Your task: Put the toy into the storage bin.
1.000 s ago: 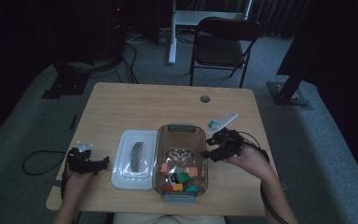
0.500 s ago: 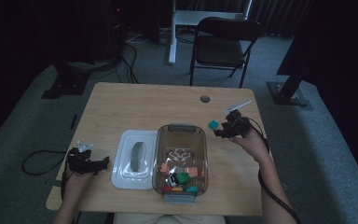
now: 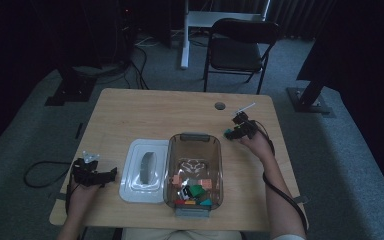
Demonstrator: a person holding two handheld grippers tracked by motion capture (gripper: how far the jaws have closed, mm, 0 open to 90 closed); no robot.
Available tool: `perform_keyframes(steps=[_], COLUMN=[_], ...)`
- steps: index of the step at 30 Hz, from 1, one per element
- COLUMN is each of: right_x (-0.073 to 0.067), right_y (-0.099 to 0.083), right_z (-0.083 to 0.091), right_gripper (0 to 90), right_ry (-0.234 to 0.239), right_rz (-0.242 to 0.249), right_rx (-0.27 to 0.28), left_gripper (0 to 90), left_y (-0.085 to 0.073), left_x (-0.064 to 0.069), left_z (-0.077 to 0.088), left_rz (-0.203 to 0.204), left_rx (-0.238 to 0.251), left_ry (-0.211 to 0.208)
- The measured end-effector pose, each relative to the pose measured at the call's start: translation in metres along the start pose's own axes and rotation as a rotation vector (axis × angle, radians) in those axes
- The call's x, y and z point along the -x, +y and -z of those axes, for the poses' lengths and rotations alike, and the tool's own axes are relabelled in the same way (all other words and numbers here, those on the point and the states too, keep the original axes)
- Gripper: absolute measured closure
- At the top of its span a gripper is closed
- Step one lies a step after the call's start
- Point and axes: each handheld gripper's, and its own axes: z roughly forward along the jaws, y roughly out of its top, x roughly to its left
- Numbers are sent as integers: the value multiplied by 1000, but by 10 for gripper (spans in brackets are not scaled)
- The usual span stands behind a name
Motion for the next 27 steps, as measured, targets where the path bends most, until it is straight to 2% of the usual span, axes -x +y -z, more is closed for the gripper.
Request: perform_keyframes(steps=[3,15,22,23,24,27], right_x=[1,5,3,3,3,2], right_y=[5,10,7,7,6,5], right_z=[-10,-27,-33,-33,-33,-31], right_gripper=[438,437,496,510,565,583], right_ry=[-19,-14,-5,-5,-10,5], right_rz=[7,2,11,11,22,15], right_rx=[-17,-58,-87,-87,-86,-87], left_gripper=[9,9,9,9,9,9], left_y=[0,0,0,0,0,0], left_x=[0,0,0,0,0,0], left_z=[0,0,0,0,0,0], left_rz=[0,0,0,0,-1,0], left_rx=[0,0,0,1,0,0], left_ry=[0,0,0,0,0,0])
